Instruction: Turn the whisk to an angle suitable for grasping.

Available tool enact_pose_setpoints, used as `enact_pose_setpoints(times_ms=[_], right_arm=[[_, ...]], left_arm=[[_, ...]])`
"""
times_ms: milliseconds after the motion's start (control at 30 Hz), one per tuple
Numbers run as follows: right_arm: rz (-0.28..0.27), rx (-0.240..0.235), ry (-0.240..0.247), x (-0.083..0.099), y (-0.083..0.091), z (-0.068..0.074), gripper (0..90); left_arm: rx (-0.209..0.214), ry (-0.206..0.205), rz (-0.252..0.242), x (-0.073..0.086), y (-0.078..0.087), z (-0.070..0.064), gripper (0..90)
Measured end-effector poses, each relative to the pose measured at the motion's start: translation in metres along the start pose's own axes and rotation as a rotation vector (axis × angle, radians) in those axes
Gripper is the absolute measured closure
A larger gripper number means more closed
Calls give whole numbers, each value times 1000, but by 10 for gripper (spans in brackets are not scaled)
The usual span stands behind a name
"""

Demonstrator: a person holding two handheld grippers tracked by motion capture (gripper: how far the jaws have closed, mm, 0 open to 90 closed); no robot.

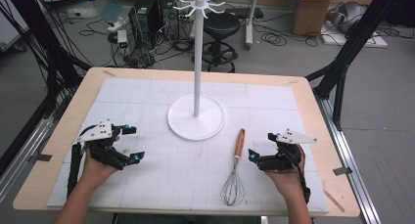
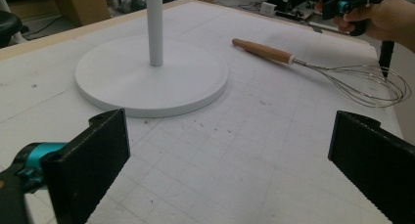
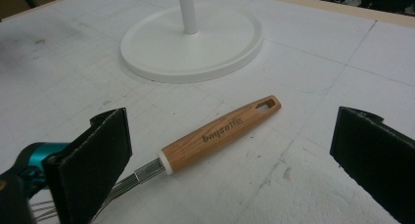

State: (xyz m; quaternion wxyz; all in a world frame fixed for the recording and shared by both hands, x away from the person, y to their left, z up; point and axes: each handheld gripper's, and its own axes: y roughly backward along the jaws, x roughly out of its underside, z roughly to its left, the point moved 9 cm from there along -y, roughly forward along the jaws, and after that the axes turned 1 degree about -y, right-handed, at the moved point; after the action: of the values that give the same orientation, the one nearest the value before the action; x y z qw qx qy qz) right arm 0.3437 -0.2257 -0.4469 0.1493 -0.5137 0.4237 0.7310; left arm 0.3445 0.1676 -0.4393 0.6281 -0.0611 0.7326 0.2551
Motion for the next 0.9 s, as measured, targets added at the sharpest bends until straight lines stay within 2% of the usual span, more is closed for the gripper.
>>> enact_pose_setpoints(times_ms=[67, 200, 333, 567, 900], right_arm=[[1, 0, -2, 0, -1, -1, 4], [4, 2, -6, 1, 0, 0, 4], [9, 3, -6, 0, -1, 4, 4], [15, -6, 20, -5, -6, 15, 4], [24, 0, 8, -4, -8, 14, 4]], left_arm=[[1, 9, -2, 0, 0, 1, 25], [-4, -6, 28, 4, -3, 0, 25], [5, -12, 19, 2, -1, -4, 25], [6, -12, 4, 0, 1, -4, 24], [1, -7, 9, 1, 0, -2, 25]])
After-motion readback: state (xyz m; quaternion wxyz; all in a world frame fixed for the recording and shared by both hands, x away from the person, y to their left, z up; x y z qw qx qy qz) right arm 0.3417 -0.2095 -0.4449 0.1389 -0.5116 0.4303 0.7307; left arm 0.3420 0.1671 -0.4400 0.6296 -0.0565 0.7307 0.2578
